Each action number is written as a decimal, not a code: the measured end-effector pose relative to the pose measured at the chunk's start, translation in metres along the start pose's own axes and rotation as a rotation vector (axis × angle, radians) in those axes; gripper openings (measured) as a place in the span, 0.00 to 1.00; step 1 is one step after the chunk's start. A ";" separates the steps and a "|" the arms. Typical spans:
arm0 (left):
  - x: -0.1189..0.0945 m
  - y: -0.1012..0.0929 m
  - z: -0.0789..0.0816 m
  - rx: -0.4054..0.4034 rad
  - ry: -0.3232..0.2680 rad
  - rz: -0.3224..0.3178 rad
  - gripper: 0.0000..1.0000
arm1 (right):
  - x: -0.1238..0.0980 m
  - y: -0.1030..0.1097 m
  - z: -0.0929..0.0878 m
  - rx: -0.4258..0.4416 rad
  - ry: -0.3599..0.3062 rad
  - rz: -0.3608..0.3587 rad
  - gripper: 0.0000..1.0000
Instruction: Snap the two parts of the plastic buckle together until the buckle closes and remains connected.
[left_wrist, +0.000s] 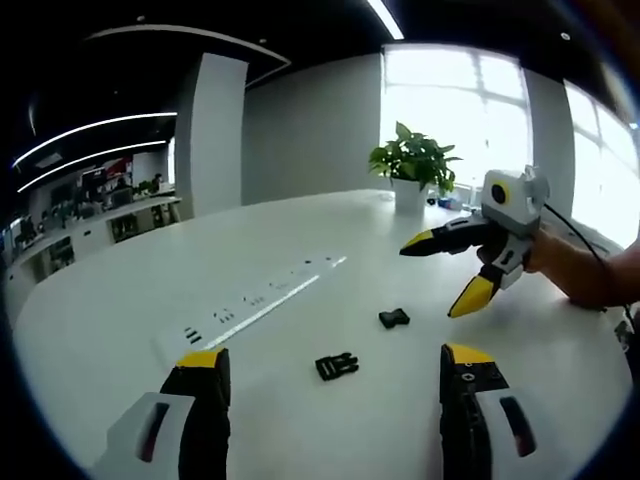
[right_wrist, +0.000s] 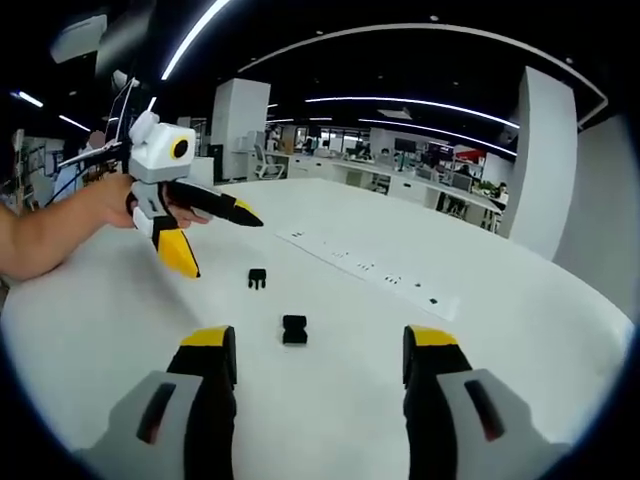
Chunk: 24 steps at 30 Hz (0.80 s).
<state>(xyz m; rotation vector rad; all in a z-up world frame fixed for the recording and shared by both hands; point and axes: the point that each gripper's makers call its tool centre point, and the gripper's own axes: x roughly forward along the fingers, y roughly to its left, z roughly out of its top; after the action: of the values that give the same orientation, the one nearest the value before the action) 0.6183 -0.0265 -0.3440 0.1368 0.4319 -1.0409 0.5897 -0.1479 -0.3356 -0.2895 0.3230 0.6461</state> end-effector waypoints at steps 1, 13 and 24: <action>0.001 0.001 0.001 0.001 -0.003 0.003 0.86 | 0.001 -0.001 0.001 -0.001 -0.003 -0.002 0.67; 0.004 0.010 0.009 0.020 -0.005 0.007 0.86 | 0.017 -0.006 0.010 0.004 -0.006 0.015 0.67; 0.019 0.020 0.005 0.033 0.028 -0.011 0.86 | 0.032 -0.013 0.017 -0.005 -0.007 0.027 0.67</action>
<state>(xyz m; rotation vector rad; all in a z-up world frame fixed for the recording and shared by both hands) 0.6456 -0.0336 -0.3488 0.1789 0.4407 -1.0580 0.6250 -0.1346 -0.3306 -0.2876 0.3188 0.6742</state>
